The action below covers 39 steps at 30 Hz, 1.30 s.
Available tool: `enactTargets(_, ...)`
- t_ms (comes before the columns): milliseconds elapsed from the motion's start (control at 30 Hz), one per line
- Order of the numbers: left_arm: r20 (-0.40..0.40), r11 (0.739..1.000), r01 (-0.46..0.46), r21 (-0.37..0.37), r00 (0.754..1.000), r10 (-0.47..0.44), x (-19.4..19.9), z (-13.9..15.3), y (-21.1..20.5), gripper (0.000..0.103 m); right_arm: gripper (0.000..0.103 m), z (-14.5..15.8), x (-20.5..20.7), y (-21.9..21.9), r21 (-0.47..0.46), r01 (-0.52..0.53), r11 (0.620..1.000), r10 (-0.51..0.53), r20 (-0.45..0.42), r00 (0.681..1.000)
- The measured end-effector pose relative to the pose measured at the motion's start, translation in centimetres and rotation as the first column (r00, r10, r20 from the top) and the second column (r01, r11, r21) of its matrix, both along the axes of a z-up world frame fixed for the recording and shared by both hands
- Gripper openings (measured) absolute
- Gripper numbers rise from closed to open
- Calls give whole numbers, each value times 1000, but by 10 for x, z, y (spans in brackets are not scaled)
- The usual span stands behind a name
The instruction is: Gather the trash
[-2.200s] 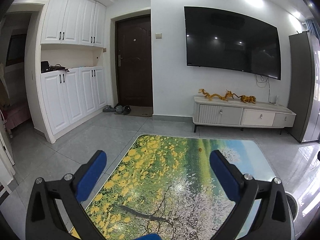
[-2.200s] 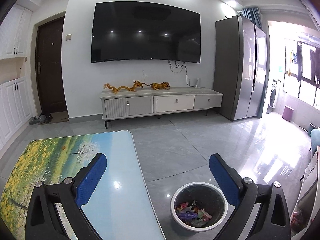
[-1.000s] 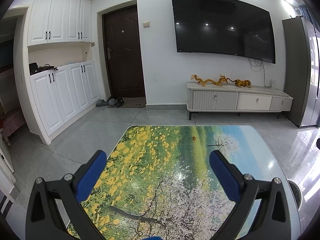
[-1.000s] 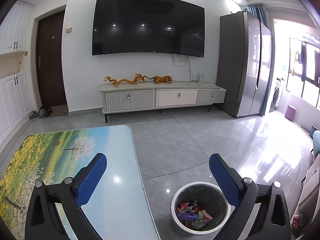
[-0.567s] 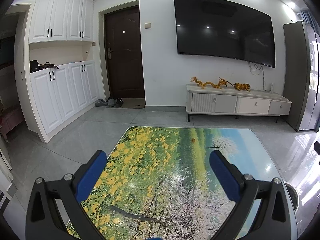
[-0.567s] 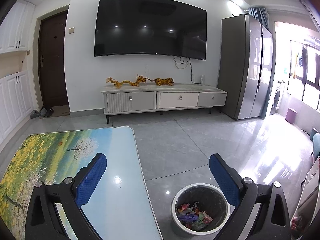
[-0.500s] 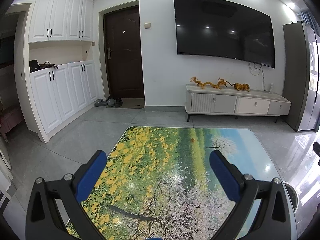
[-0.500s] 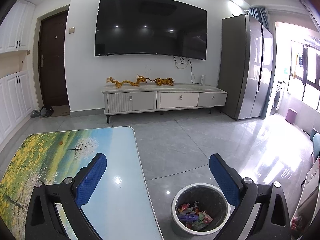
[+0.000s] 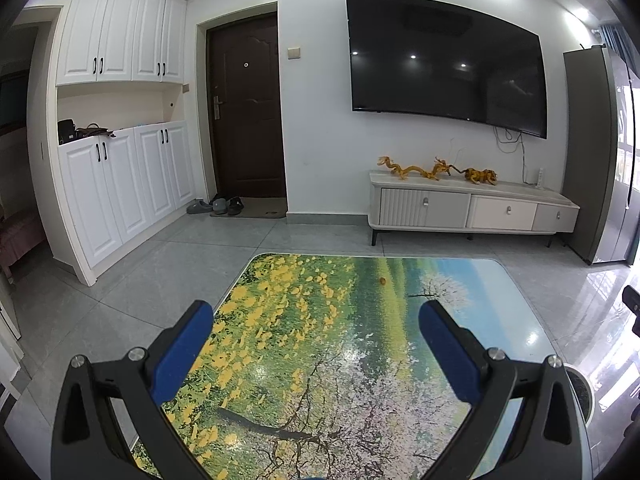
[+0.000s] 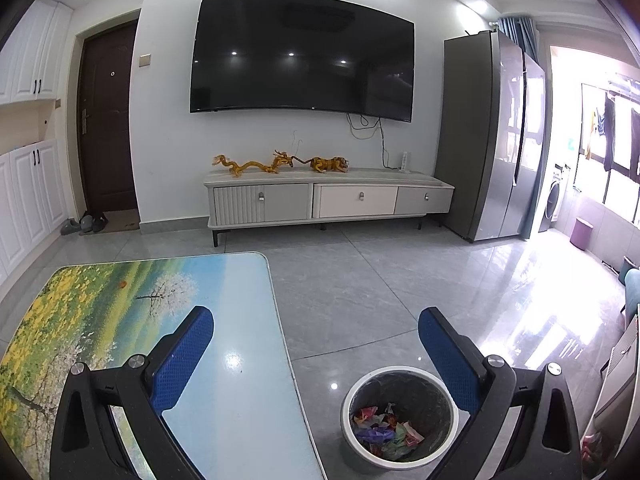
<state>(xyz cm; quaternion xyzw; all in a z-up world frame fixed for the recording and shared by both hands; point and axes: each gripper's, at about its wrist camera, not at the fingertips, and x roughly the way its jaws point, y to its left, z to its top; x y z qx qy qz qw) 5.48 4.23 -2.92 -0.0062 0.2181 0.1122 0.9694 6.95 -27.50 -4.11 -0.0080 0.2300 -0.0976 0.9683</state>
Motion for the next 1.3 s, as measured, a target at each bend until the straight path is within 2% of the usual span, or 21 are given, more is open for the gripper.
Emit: enactTargets(1300,15,1000,21,3,1000,-21,-7,6,-5,103,103,1,-4,2,-3,7,1000,-7,8,1000)
